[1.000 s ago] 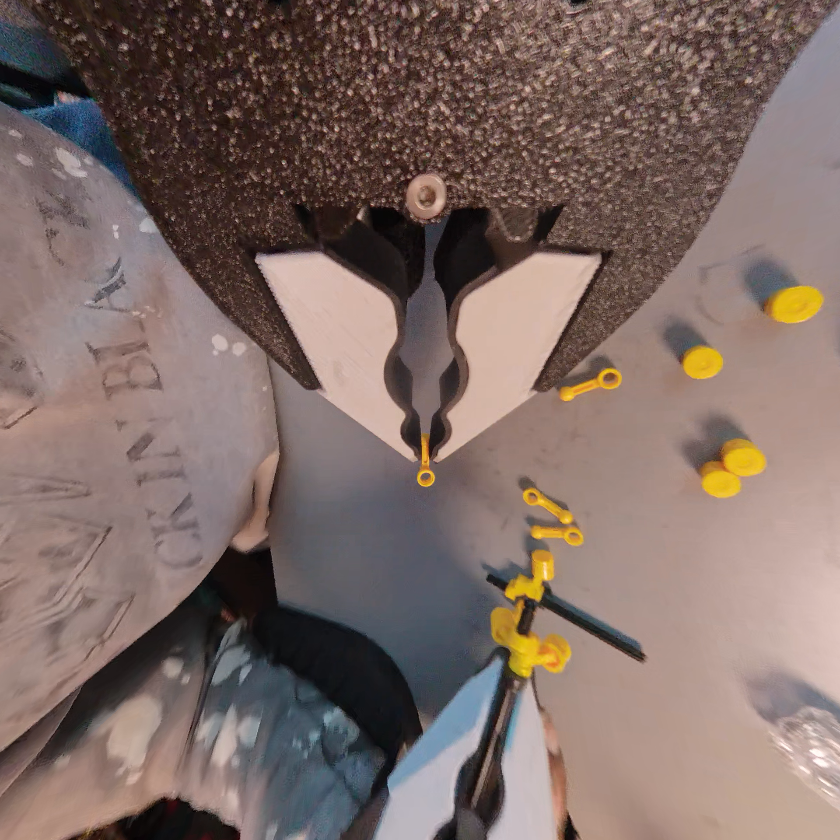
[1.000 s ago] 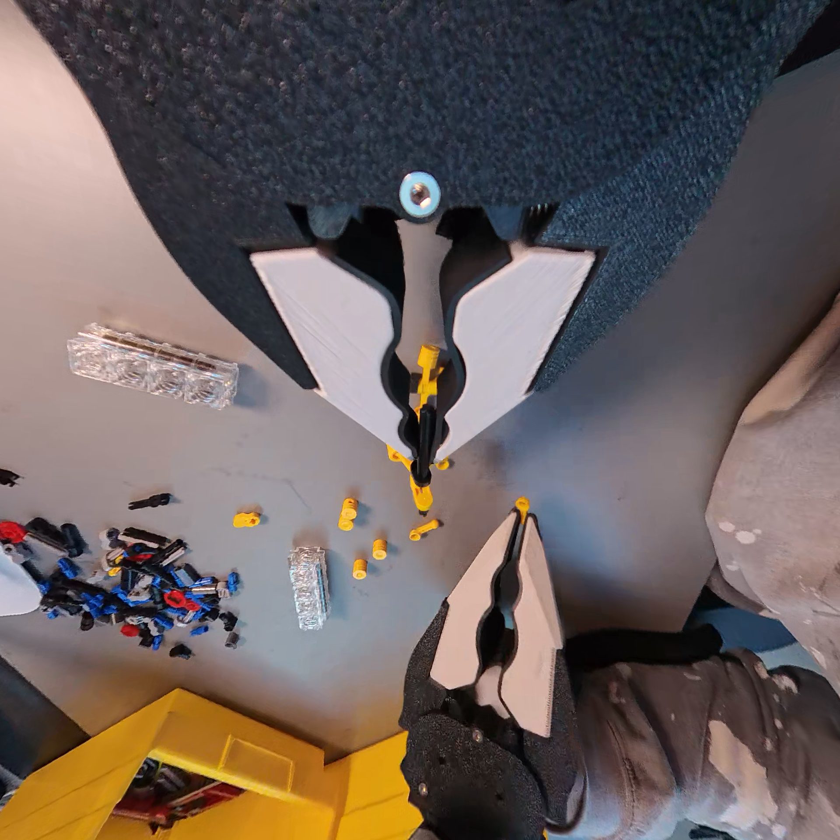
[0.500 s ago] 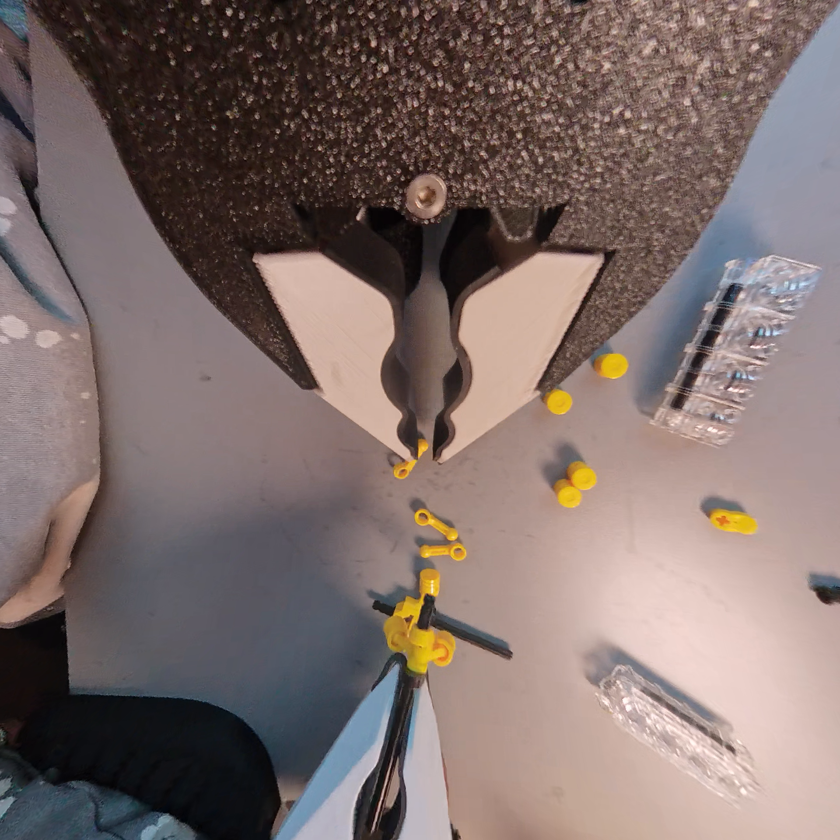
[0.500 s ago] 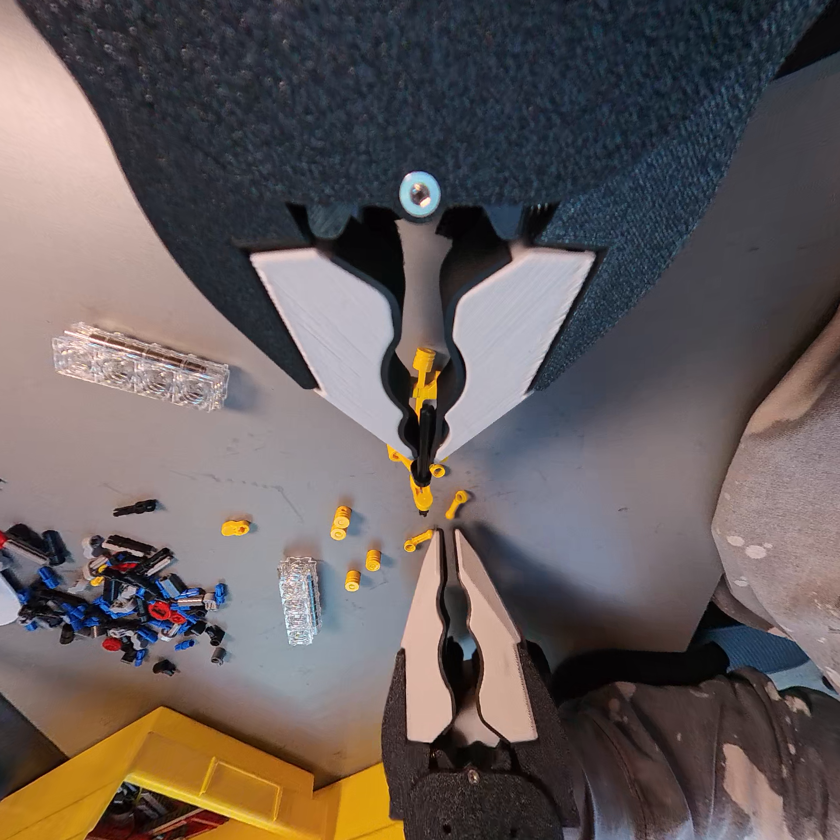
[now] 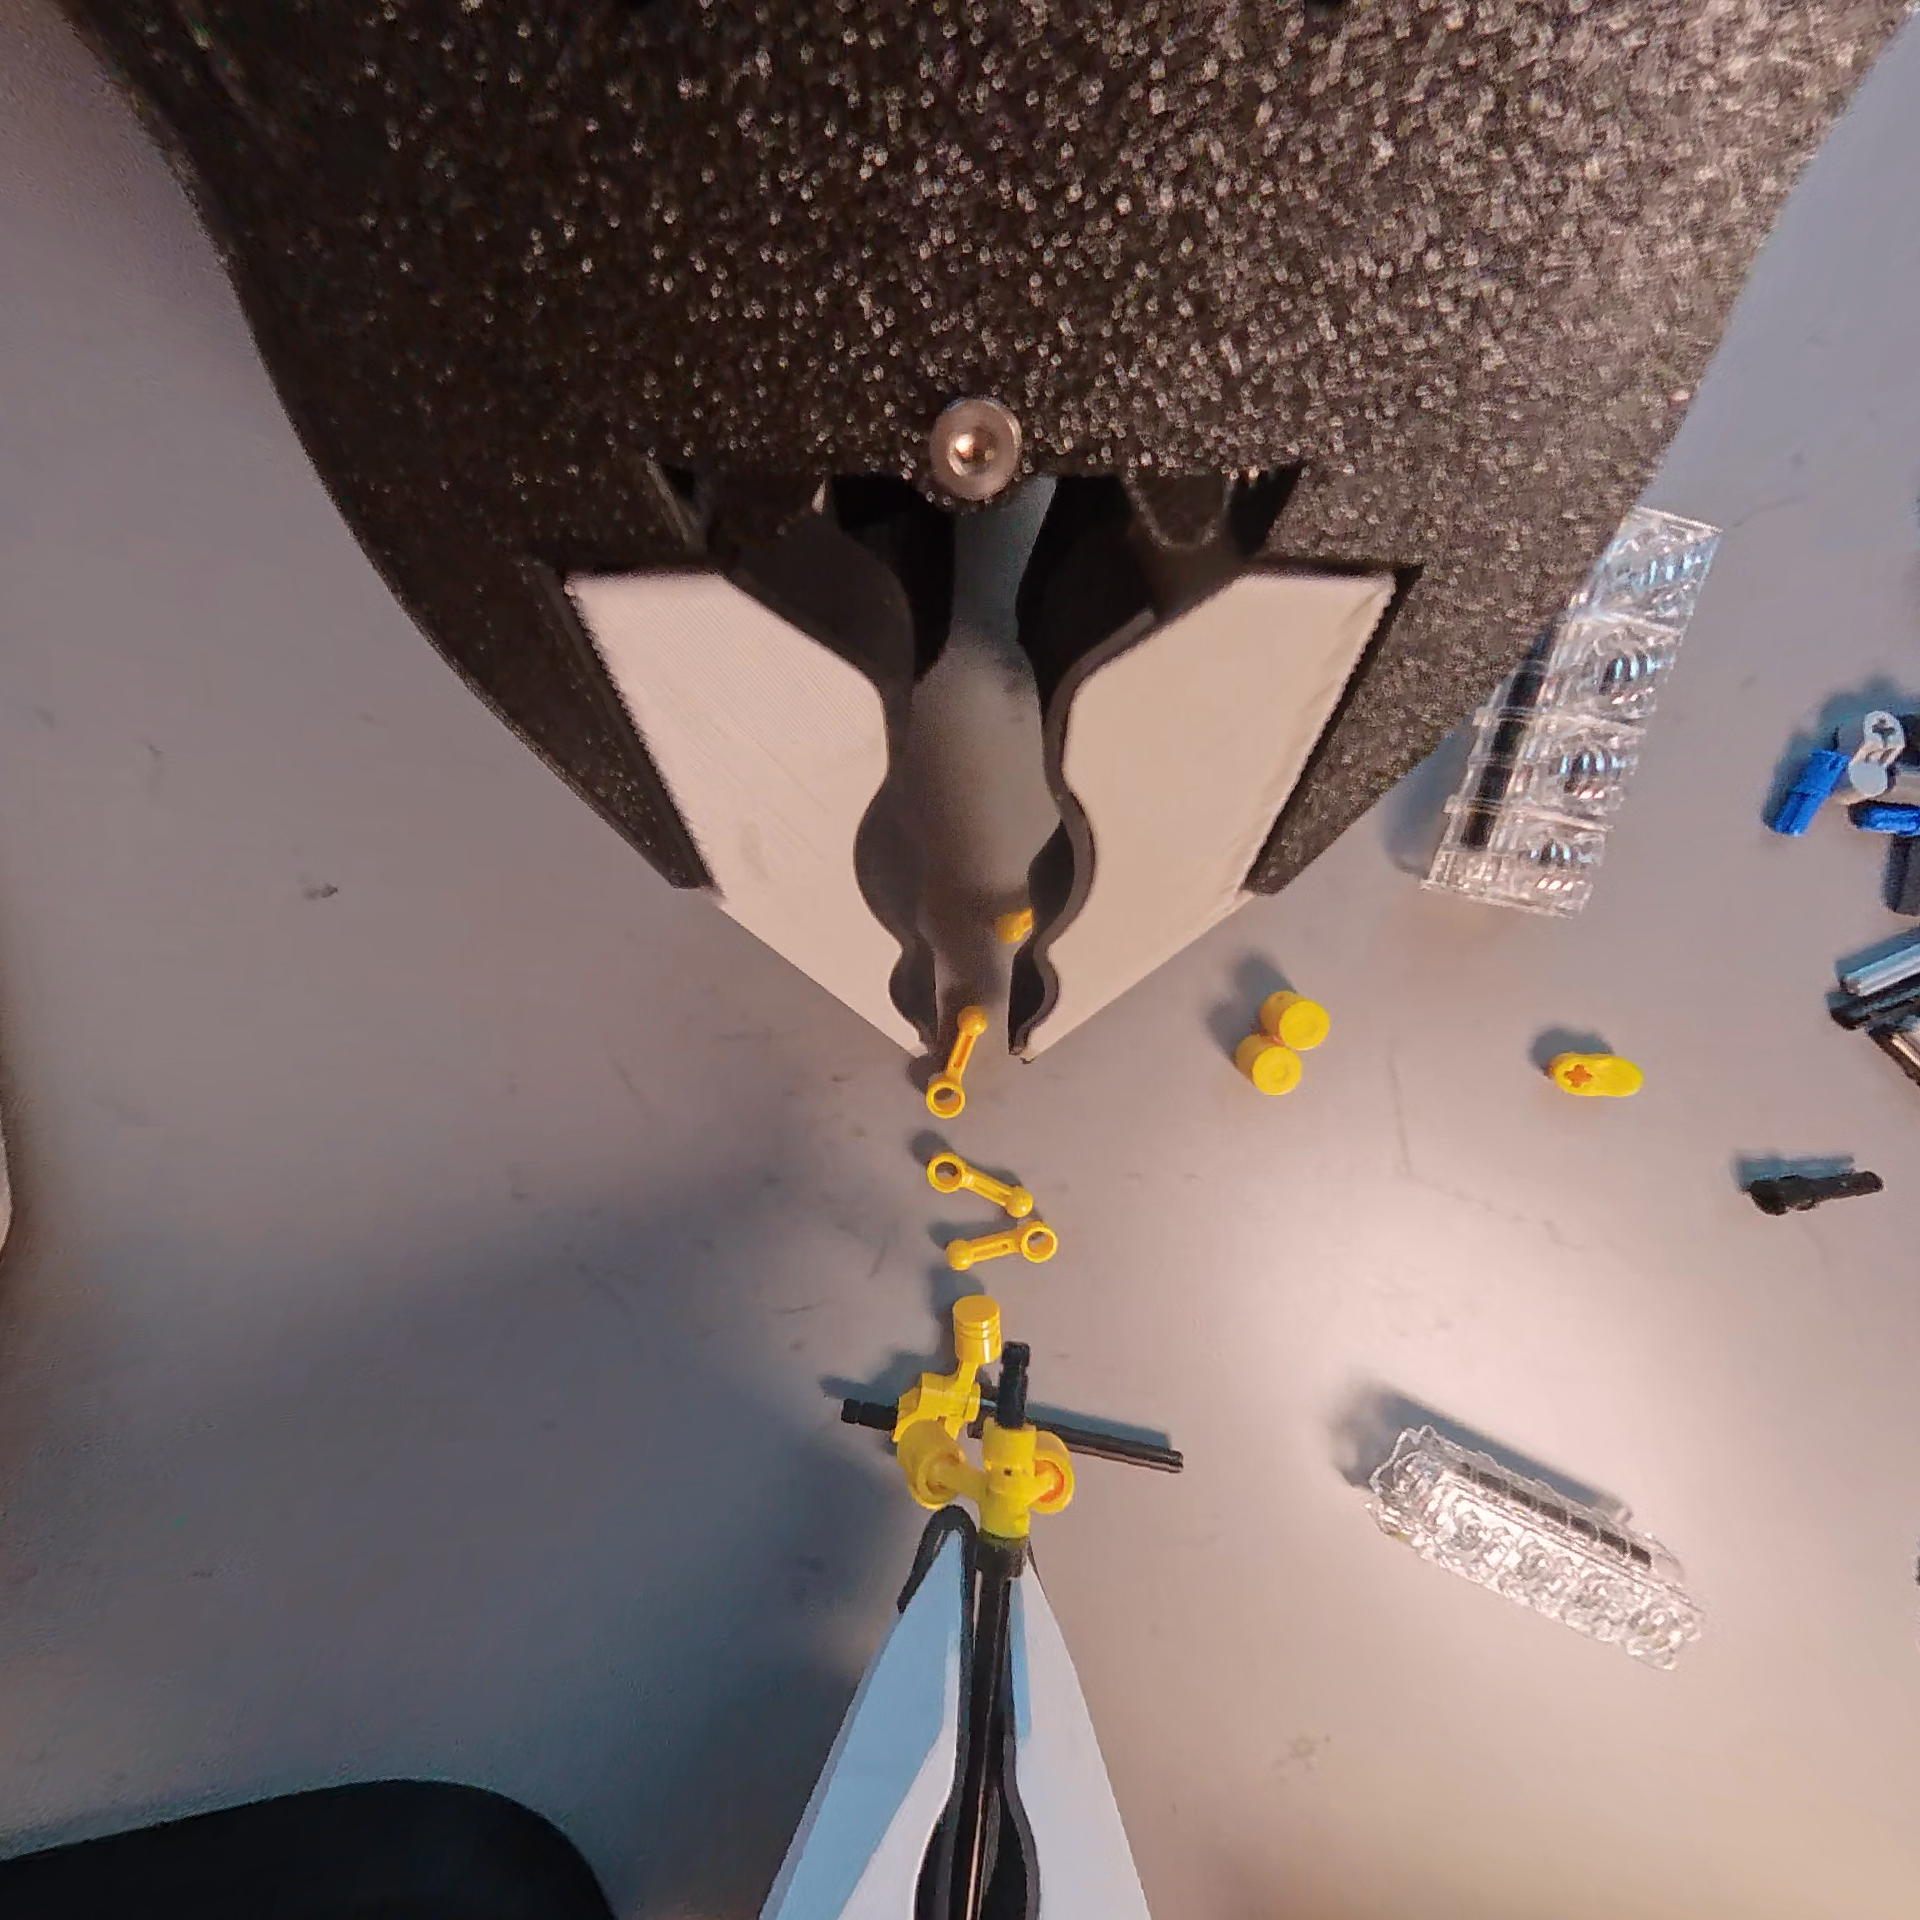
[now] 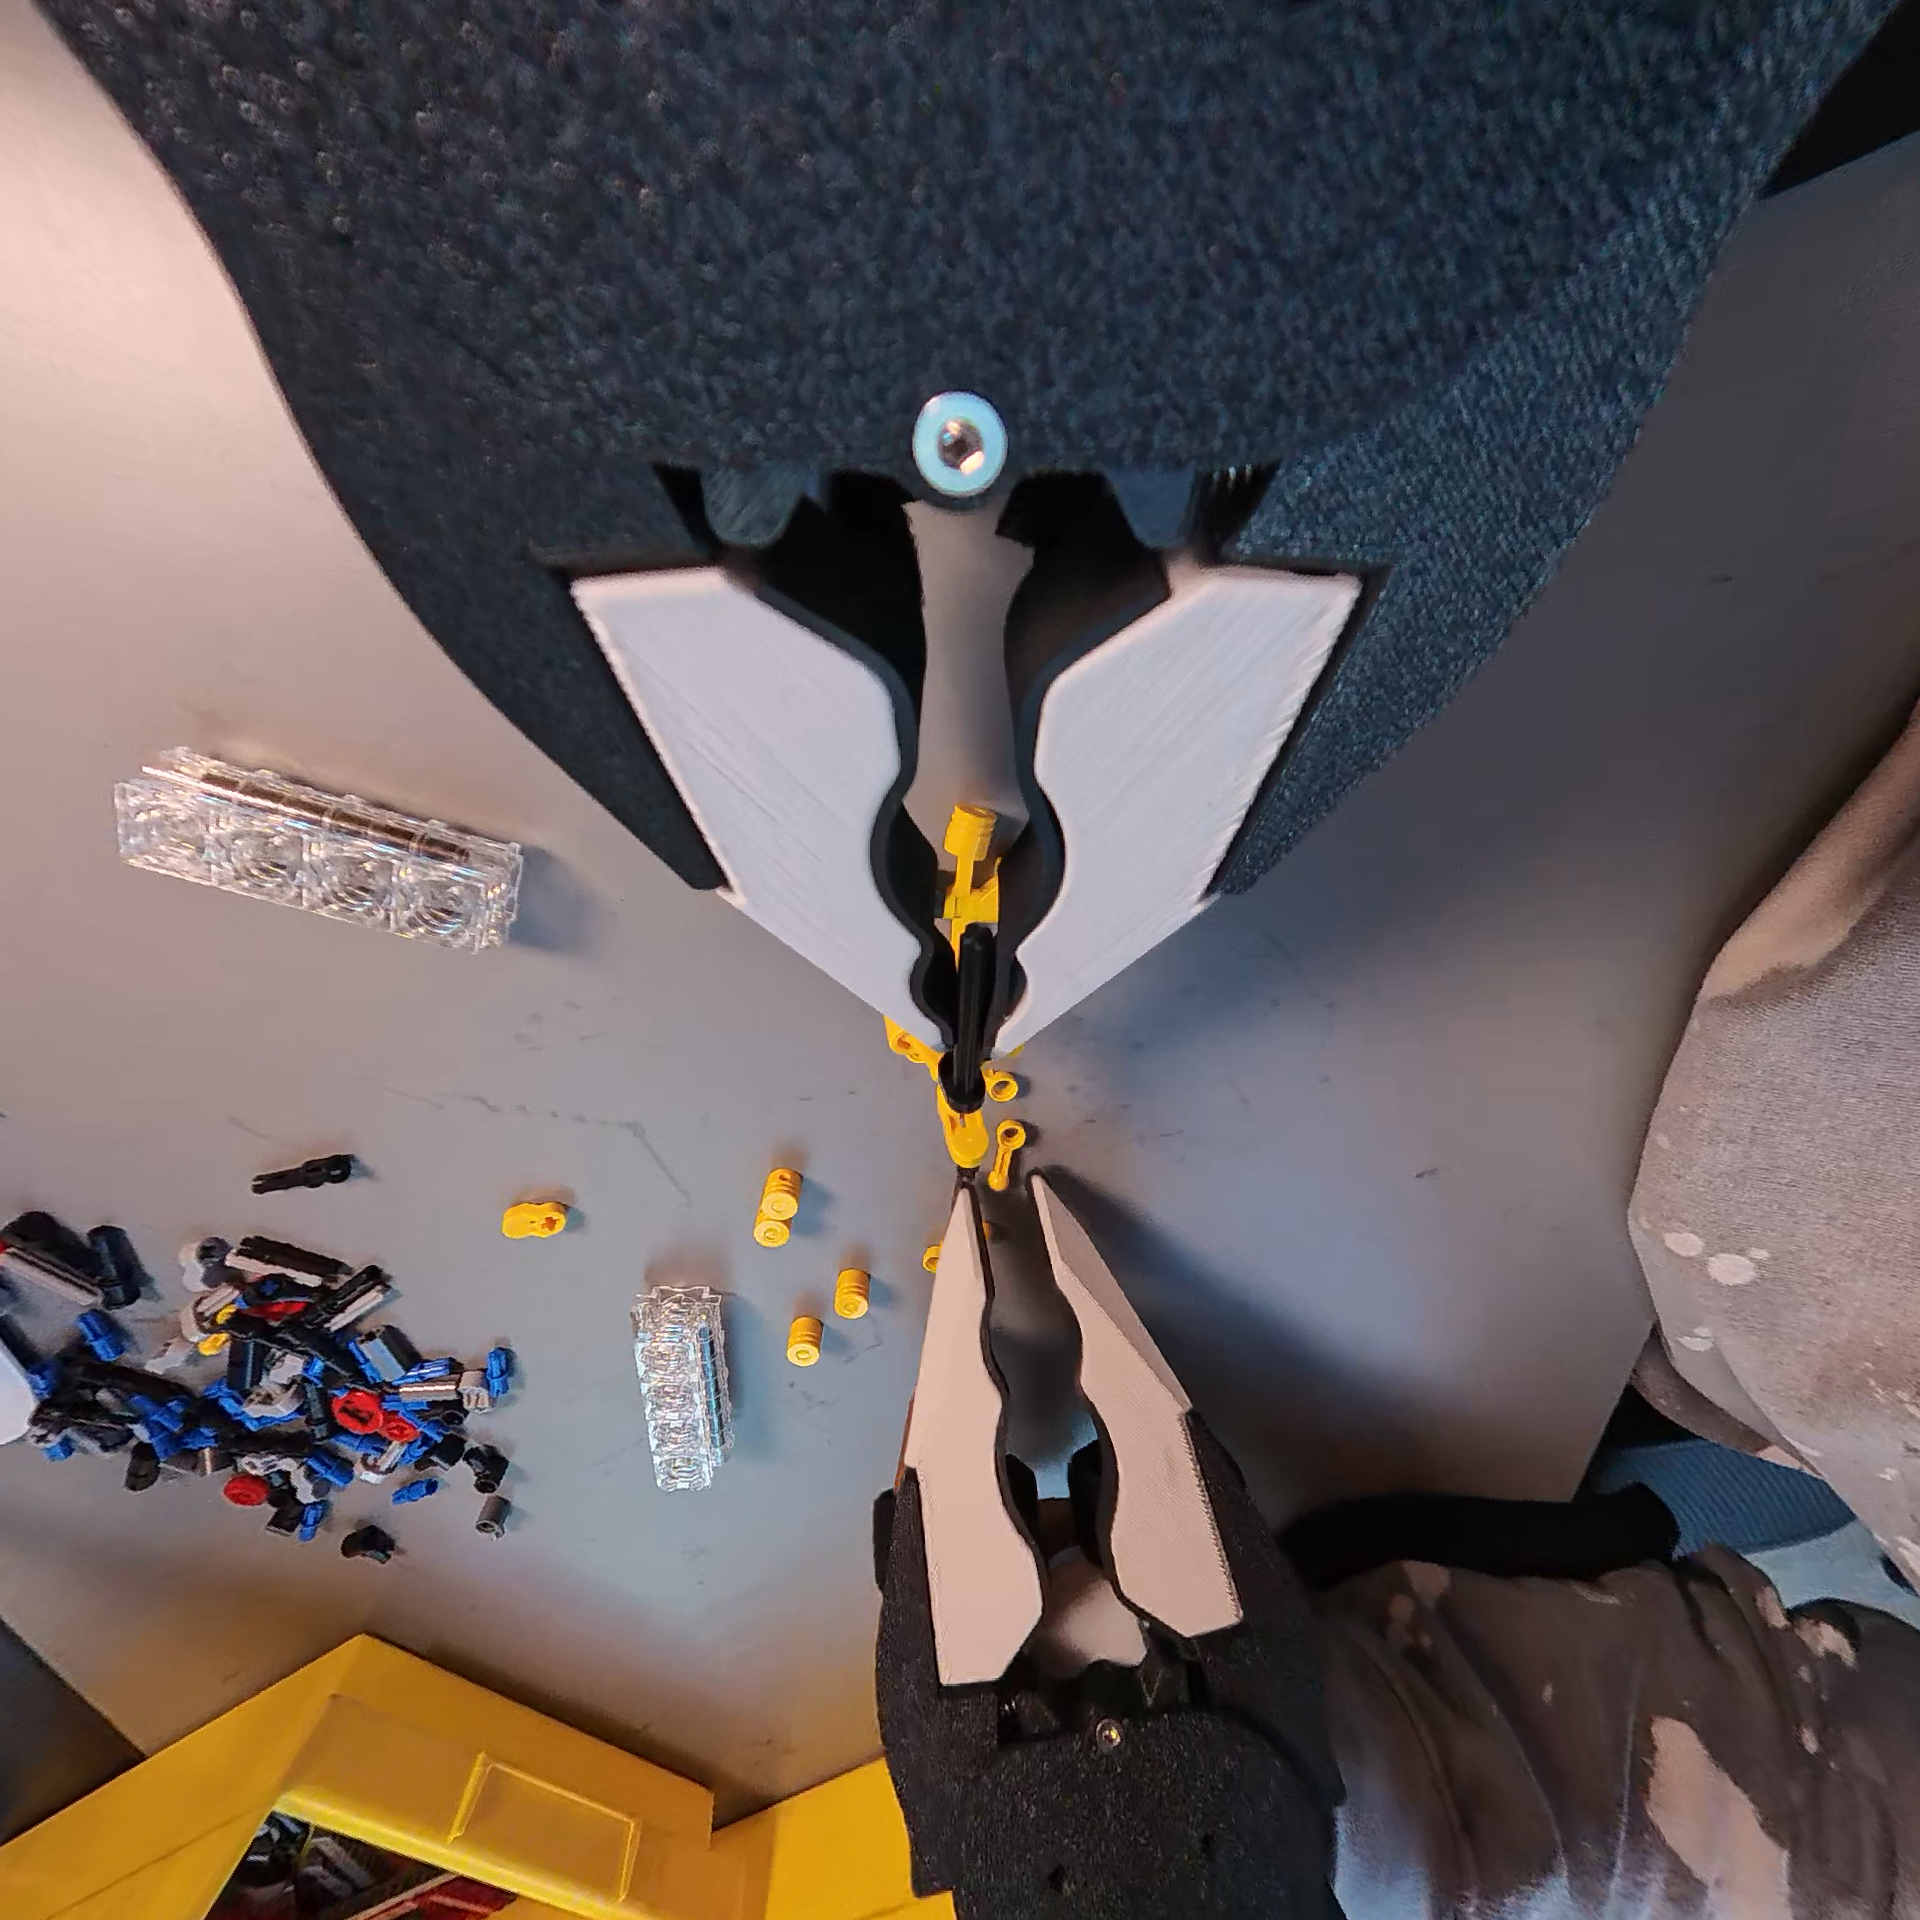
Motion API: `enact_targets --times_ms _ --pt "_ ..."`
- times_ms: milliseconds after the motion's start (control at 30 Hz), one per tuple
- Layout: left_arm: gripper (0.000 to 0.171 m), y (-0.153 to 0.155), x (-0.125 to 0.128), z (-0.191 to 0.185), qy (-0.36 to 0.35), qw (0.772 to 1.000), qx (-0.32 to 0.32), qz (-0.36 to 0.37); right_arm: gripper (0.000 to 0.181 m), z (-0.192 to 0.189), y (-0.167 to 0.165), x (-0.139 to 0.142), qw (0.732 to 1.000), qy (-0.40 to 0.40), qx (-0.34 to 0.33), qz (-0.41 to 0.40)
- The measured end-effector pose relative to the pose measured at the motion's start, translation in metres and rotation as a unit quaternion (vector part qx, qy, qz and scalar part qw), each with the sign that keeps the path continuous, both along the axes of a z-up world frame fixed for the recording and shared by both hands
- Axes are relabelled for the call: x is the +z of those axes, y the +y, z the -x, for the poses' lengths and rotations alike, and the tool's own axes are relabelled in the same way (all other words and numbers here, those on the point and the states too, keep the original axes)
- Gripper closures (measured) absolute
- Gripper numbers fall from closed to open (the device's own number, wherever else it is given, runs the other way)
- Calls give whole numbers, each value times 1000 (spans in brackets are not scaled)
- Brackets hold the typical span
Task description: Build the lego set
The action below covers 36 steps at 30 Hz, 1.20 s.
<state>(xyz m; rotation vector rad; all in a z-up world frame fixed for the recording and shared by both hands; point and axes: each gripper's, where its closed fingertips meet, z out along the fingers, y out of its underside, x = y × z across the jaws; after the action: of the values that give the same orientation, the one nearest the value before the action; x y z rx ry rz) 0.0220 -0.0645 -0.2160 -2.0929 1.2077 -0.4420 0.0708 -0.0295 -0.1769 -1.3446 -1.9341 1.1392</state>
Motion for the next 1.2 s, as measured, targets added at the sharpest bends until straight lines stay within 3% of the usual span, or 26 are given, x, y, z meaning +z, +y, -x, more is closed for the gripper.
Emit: enact_targets --times_ms 267,467,700,967,1100,1200 --pt "166 0 -5 -5 -3 999 -11 39 179 -1 1 -1 1000 -2 0 -1" --pt "169 -8 2 -10 -88 987 14 131 179 -2 1 -1 1000 -3 1 0" --pt "164 -18 0 -10 -70 990 0 120 179 -2 1 -2 1000 -5 1 -1" --pt "165 -7 6 6 -45 996 30 67 179 -2 0 -2 1000 -8 2 -2" --pt "170 -22 14 -10 -50 997 -29 47 178 -2 0 -2 1000 -8 3 -2" --pt "169 -24 10 -14 -32 998 -39 36 178 -2 0 -3 1000 -9 2 -1"
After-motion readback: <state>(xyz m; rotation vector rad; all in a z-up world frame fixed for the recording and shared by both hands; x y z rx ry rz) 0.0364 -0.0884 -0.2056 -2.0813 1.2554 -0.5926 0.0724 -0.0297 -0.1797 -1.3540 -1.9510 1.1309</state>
